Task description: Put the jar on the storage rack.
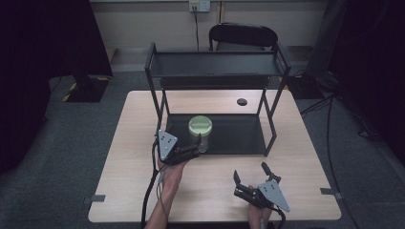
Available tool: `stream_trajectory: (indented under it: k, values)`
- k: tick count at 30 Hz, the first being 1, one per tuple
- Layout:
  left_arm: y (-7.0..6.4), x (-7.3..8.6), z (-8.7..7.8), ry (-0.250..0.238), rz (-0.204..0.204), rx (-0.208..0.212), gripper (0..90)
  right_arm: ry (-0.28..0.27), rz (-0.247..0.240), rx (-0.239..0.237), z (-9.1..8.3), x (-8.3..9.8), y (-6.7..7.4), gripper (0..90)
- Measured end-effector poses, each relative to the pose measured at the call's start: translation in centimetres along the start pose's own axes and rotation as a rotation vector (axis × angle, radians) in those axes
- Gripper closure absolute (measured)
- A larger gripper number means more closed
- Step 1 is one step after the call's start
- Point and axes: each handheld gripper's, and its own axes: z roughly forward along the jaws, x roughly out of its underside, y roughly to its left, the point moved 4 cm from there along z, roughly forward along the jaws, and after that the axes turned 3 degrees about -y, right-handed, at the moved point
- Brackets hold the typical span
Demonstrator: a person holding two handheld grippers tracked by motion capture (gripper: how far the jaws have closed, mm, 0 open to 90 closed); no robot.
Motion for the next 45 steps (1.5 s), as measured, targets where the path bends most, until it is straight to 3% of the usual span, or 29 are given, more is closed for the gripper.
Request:
stream_trajectory:
  k: [4, 7, 13, 18, 23, 34, 45]
  values:
    - [-0.2, -0.1, -0.4, 0.000, 0.019, -0.003, 0.0, 0.000, 0.002, 0.002, 0.0, 0.0, 0.0, 0.0]
    - [-0.1, 0.0, -1.0, -0.026, 0.012, -0.025, 0.4, 0.000, 0.002, 0.002, 0.0, 0.0, 0.0, 0.0]
    - [0.3, 0.3, -1.6, -0.018, 0.003, -0.034, 0.4, 0.000, 0.001, 0.000, 0.0, 0.0, 0.0, 0.0]
    - [0.4, 0.3, -1.9, -0.003, 0.006, -0.026, 0.4, 0.000, 0.002, -0.002, 0.0, 0.0, 0.0, 0.0]
    - [0.1, 0.4, -2.4, -0.012, 0.022, -0.020, 0.4, -0.001, 0.003, -0.005, 0.0, 0.0, 0.0, 0.0]
    - [-0.1, 0.1, -3.7, -0.028, 0.014, -0.008, 0.6, 0.000, 0.002, -0.008, 0.0, 0.0, 0.0, 0.0]
    - [0.1, -0.1, -4.6, -0.033, 0.036, -0.037, 0.4, -0.001, 0.002, -0.006, 0.0, 0.0, 0.0, 0.0]
